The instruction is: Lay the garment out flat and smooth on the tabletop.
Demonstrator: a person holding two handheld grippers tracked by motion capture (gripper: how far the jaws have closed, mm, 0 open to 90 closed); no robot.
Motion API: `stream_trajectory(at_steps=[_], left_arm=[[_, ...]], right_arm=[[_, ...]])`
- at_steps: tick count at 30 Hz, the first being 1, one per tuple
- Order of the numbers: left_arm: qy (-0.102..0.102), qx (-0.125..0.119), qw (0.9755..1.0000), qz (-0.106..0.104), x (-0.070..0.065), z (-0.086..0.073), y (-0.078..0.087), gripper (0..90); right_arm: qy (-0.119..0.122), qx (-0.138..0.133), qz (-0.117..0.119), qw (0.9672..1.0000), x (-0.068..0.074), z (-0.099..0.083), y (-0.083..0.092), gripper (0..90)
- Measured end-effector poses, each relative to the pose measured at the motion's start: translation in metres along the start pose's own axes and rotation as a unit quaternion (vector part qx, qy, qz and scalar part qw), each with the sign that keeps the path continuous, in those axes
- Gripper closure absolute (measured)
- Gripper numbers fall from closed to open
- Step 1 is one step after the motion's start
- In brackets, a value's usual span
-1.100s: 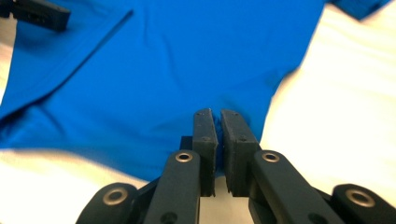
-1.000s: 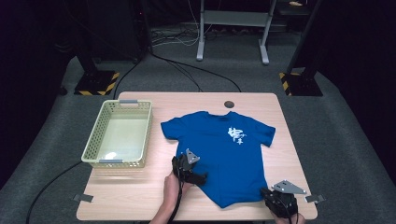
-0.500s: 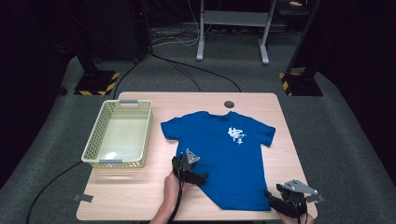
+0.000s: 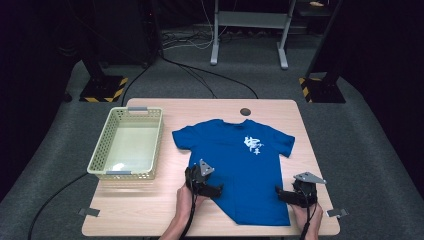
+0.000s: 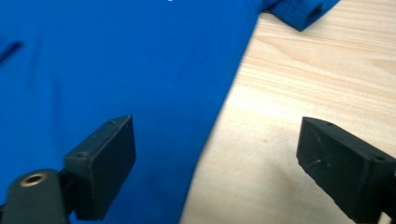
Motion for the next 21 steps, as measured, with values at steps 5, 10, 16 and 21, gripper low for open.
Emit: stream_trajectory(at_steps=[5, 10, 16, 21], left_arm=[[-0.006, -0.019, 0.9995, -0.024, -0.014, 0.020, -0.002, 3.9], [-0.018, -0.014, 0.9991, -0.037, -0.029, 0.035, -0.017, 18.7], [-0.025, 0.000, 0.9991, -0.034, -0.036, 0.039, -0.030, 38.6], [-0.037, -0.006, 0.9985, -0.040, -0.040, 0.038, -0.028, 59.7]], right_arm=[[0.004, 0.009, -0.011, 0.9999, -0.008, 0.000, -0.013, 7.0], [0.012, 0.020, -0.015, 0.9996, -0.008, -0.001, -0.016, 6.6], [0.012, 0.018, -0.013, 0.9997, -0.008, -0.001, -0.016, 6.7], [0.012, 0.018, -0.013, 0.9997, -0.008, -0.001, -0.017, 6.7]])
Point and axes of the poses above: each handheld gripper's, and its own axes: y roughly backward along the jaws, z roughly out of its top, x roughly to its left, the point moved 3 cm from there along -y, roughly forward along the jaws, and after that the axes turned 2 degrees about z, right-handed, at the moved point
